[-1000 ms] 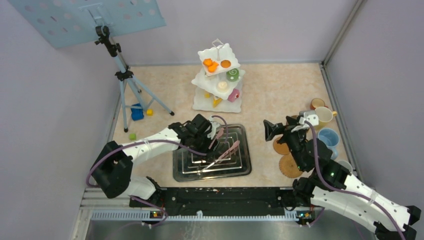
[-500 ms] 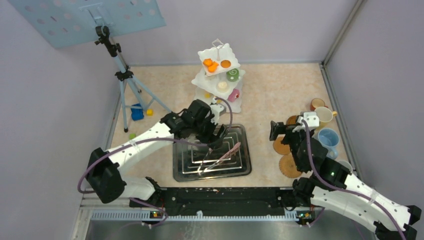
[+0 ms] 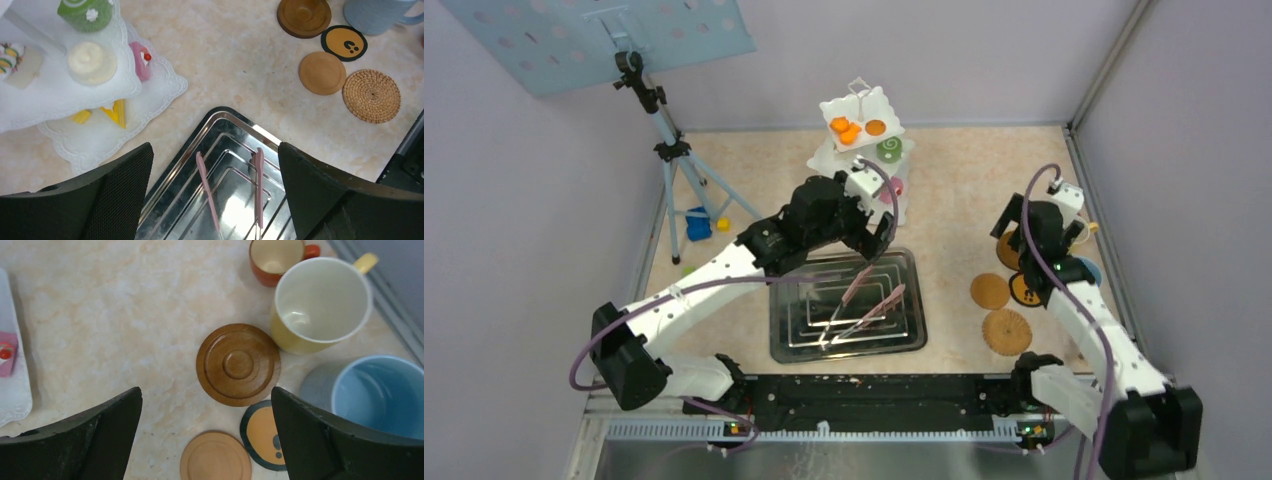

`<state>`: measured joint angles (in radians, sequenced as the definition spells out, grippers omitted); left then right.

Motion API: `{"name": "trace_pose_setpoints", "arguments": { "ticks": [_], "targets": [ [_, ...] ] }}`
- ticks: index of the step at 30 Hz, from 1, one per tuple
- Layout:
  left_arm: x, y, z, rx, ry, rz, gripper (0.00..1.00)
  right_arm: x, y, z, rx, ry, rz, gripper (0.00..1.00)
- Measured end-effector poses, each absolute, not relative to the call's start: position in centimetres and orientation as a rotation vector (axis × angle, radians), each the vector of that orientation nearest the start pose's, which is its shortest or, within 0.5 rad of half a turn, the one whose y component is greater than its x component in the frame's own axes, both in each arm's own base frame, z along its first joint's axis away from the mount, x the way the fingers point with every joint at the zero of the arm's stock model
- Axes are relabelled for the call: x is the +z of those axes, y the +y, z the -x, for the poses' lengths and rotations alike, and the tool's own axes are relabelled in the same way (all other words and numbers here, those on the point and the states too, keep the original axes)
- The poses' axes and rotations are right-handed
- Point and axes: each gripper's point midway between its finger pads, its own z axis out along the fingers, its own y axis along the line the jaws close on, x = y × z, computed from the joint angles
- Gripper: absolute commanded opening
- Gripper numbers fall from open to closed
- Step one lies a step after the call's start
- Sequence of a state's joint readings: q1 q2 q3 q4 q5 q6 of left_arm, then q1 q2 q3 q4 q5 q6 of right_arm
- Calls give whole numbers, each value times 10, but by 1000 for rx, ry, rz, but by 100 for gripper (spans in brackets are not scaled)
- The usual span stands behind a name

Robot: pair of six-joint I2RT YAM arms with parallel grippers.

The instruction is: Serve the afternoon tea

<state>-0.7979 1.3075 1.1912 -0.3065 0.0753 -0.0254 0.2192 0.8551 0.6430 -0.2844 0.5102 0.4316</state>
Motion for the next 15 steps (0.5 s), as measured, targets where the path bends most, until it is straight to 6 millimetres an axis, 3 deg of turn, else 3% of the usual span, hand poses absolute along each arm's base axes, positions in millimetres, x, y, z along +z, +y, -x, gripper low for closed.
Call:
{"name": "trace_pose_setpoints", "arguments": {
  "ticks": [5, 9, 15],
  "targets": [
    [258, -323, -266, -521, 1769, -908, 99, 134, -1, -340, -133, 2142, -539, 99],
    [242, -316, -270, -425, 1773, -927, 99, 112, 3, -370, -136, 2235, -536, 97],
    [240, -306, -277, -343, 1764, -904, 99, 78, 1, -376, -128, 2323, -596, 92]
  ]
}}
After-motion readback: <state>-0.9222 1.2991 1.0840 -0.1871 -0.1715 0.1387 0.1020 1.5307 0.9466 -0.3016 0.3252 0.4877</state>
